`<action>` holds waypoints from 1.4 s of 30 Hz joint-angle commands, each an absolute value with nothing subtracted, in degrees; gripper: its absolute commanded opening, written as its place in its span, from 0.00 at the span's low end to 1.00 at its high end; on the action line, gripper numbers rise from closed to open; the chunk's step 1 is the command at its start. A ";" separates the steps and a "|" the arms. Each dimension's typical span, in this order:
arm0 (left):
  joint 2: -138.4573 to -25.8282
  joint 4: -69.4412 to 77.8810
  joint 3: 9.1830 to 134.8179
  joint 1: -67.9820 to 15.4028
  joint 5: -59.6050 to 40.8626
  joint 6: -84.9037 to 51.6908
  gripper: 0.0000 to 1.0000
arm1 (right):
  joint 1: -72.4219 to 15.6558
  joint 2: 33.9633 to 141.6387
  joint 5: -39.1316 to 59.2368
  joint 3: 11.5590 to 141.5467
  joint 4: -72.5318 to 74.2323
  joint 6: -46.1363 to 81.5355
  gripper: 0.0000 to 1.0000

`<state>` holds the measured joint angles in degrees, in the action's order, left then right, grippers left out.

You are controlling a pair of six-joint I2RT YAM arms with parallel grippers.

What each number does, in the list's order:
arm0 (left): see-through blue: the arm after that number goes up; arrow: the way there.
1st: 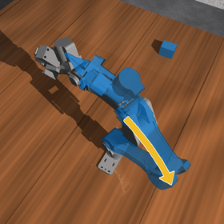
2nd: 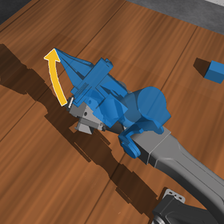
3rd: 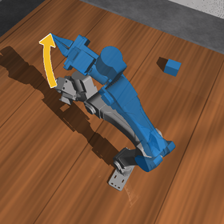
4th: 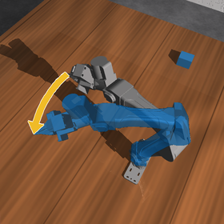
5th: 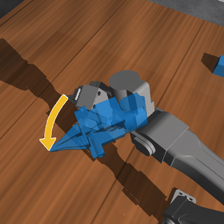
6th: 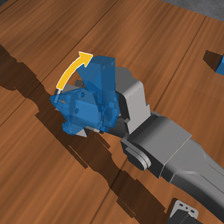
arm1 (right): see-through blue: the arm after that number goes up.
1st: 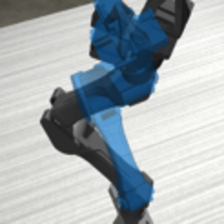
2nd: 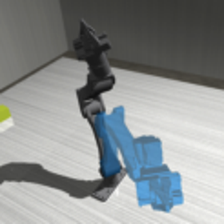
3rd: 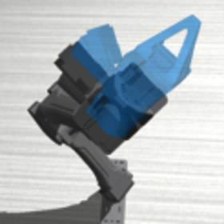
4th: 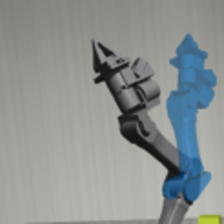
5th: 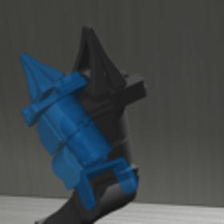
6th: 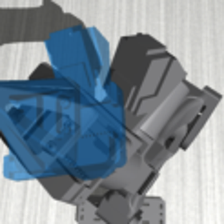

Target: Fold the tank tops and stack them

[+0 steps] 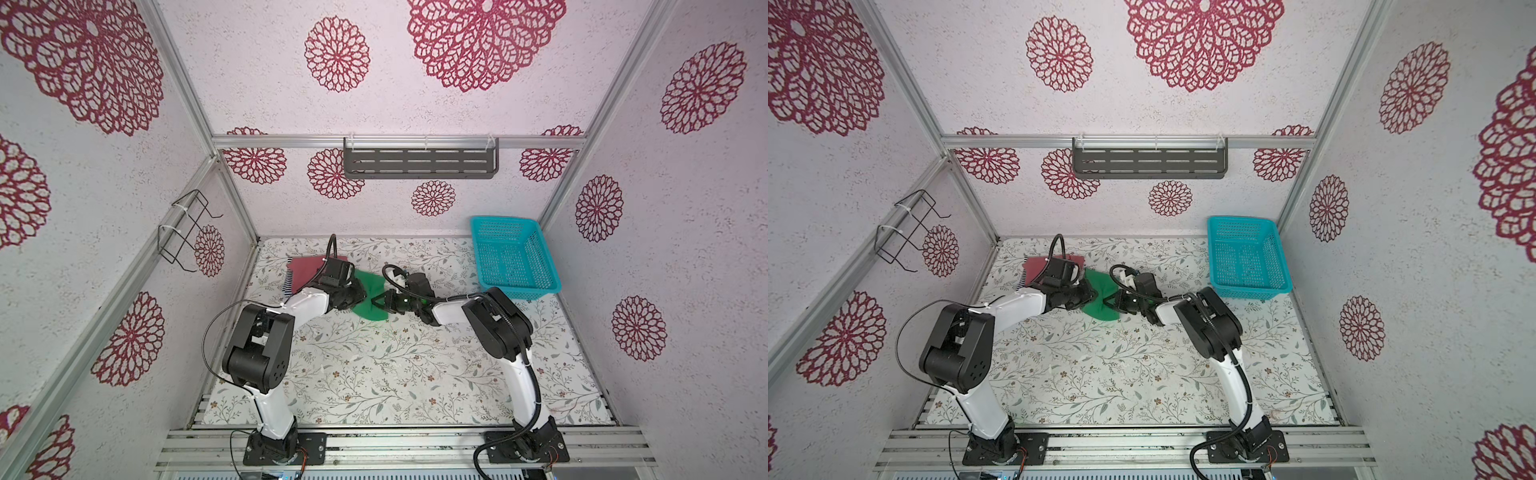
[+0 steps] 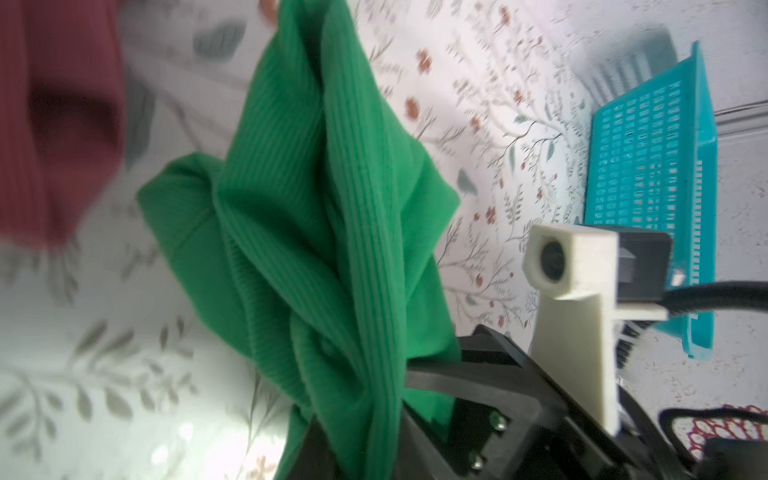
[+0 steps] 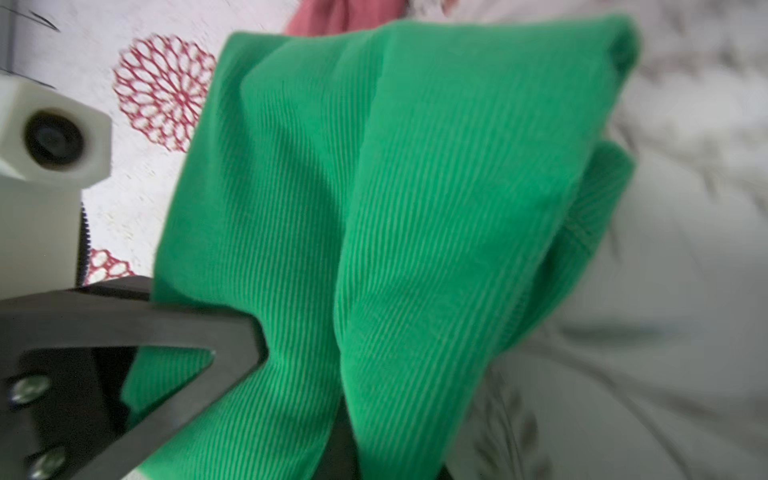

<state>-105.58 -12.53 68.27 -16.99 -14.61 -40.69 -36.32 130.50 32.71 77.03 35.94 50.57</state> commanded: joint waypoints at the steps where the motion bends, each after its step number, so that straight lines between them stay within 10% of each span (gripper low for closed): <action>1: -108.55 -19.91 75.57 -14.95 -18.45 -31.01 0.00 | -37.35 132.75 32.79 84.20 43.27 53.48 0.00; 18: -115.54 -28.65 94.57 -4.03 -20.39 -21.71 0.00 | -38.97 160.61 30.76 134.76 36.03 60.35 0.00; 37: -115.73 -29.17 91.31 4.43 -23.67 -21.53 0.00 | -41.24 164.14 28.95 138.78 34.55 61.52 0.00; 42: -117.39 -30.24 92.98 4.57 -24.52 -20.42 0.00 | -41.18 159.77 31.20 134.92 32.59 57.86 0.37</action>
